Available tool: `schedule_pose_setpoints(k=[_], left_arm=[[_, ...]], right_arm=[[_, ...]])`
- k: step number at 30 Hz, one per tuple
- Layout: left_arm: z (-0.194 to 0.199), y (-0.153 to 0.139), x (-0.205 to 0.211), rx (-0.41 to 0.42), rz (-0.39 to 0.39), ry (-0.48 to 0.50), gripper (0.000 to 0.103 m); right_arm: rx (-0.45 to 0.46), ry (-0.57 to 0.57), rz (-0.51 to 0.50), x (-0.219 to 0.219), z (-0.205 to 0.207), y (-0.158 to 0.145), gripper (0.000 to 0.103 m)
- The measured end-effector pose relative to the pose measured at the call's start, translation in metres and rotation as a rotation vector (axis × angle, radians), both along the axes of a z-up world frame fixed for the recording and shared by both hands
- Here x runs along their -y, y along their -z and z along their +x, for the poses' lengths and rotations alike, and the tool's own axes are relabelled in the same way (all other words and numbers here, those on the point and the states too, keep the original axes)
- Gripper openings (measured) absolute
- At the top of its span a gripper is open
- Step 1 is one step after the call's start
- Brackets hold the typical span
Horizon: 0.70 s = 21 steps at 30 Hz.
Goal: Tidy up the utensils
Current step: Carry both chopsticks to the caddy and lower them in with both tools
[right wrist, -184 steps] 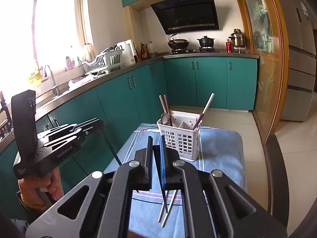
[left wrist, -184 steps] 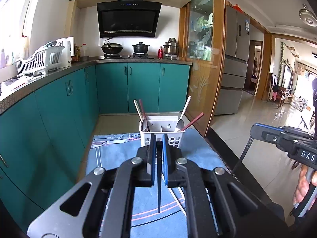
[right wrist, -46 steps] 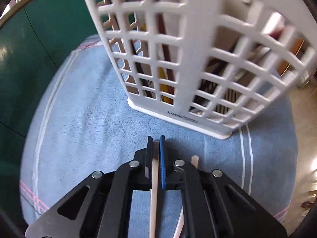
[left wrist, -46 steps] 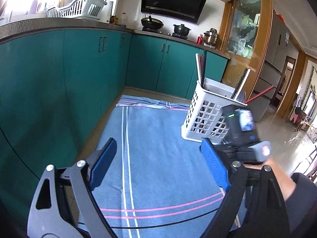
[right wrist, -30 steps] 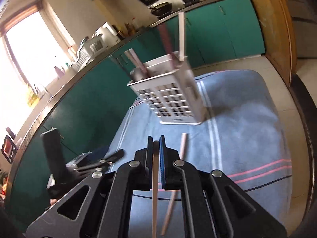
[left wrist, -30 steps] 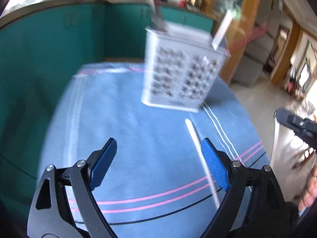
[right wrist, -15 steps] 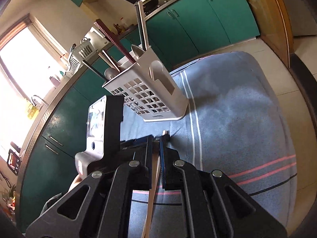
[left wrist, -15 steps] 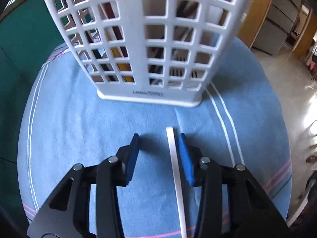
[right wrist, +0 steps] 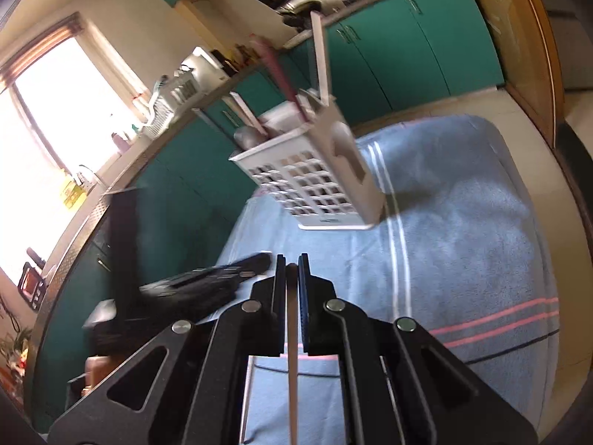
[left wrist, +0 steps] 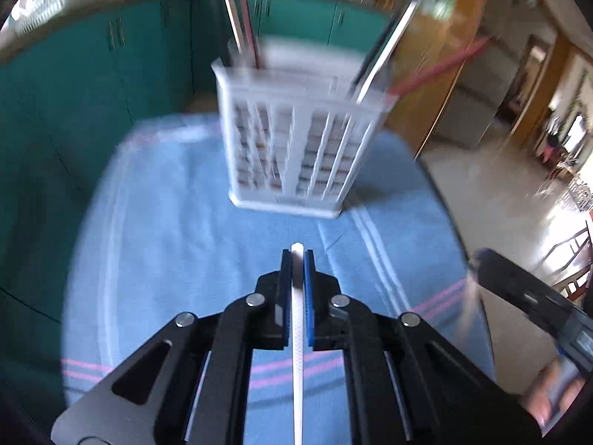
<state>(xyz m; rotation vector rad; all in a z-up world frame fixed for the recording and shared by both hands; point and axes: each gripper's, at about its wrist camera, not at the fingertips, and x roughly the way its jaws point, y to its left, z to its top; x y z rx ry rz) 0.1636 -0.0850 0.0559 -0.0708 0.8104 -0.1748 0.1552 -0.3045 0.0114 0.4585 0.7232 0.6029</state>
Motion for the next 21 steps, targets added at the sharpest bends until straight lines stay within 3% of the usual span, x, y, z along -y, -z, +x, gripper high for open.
schedule_pose_setpoints(k=[5, 10, 16, 21], left_arm=[[-0.075, -0.064, -0.033, 0.178, -0.031, 0.021, 0.006], [-0.119, -0.101, -0.043, 0.252, -0.027, 0.055, 0.006], [-0.137, -0.128, -0.06, 0.323, -0.005, 0.032, 0.006], [-0.134, -0.133, -0.062, 0.347, 0.01, 0.029, 0.006]], right_arm=[[0.112, -0.019, -0.024, -0.016, -0.047, -0.042, 0.007], [0.181, 0.0, -0.057, -0.032, -0.079, -0.079, 0.007], [0.261, 0.065, -0.19, -0.051, -0.095, -0.131, 0.007], [0.341, 0.149, -0.307, -0.059, -0.104, -0.161, 0.007]])
